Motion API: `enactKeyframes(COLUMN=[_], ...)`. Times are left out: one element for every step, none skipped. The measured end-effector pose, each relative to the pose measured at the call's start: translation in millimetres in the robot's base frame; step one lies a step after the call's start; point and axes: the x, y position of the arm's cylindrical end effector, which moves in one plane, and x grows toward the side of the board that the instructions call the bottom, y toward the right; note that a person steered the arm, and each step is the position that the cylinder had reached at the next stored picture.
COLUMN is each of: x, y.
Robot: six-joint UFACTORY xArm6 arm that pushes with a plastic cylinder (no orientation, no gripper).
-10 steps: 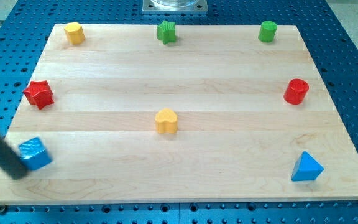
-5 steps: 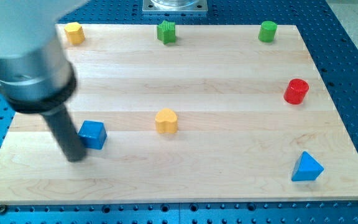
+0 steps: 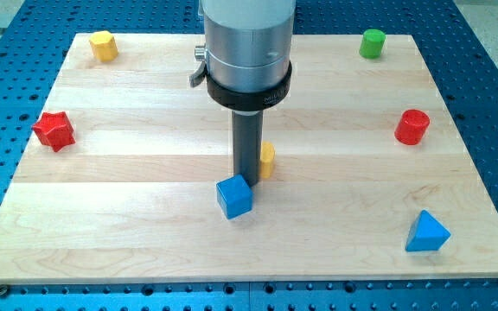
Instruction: Place the yellow heart diagonally top left to the blue cube
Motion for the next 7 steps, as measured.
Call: enactKeyframes(x=[43,35,-3,-32,-34,-33,5], y=[-21,6,100,86,-38,-171,-236])
